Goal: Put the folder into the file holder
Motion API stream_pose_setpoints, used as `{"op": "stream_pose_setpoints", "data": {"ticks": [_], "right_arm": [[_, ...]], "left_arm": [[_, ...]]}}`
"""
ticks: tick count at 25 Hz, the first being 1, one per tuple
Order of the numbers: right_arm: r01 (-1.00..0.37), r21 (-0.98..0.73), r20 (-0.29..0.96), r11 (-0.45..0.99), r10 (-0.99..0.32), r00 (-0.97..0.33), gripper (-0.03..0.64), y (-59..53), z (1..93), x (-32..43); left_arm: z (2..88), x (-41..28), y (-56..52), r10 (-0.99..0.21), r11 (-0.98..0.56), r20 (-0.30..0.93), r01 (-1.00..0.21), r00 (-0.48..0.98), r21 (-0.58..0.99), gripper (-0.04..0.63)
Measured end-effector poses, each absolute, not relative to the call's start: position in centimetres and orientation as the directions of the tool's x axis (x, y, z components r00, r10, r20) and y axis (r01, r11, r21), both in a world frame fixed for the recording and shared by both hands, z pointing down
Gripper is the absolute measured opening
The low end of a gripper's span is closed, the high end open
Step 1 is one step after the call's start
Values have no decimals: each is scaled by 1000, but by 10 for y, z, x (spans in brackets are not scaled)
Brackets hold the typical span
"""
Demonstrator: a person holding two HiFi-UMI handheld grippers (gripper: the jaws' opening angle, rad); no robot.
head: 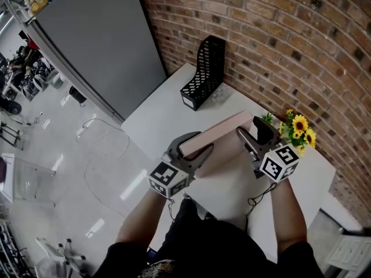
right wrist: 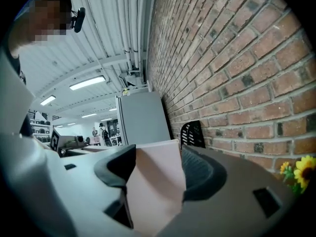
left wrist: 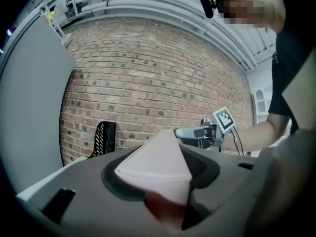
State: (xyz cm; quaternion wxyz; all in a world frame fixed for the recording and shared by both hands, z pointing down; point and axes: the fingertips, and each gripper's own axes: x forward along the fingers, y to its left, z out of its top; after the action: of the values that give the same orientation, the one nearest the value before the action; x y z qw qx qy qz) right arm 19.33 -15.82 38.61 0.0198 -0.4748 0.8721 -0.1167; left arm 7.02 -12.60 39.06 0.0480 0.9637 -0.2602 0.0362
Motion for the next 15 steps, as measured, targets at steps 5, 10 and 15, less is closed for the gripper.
{"op": "stream_pose_setpoints", "data": {"ticks": [5, 10, 15], "right_arm": [[-853, -236, 47, 465, -871, -488, 205, -160, 378, 202], [-911, -185, 79, 369, -918, -388, 4, -164, 377, 211], [-913, -214, 78, 347, -926, -370, 3, -165, 372, 209]], "left_arm": [[380, 68, -120, -569, -817, 80, -573, 819, 58, 178], [356, 47, -128, -659, -749, 45, -661, 751, 52, 176], [323, 26, -140, -722, -692, 0, -722, 692, 8, 176]]}}
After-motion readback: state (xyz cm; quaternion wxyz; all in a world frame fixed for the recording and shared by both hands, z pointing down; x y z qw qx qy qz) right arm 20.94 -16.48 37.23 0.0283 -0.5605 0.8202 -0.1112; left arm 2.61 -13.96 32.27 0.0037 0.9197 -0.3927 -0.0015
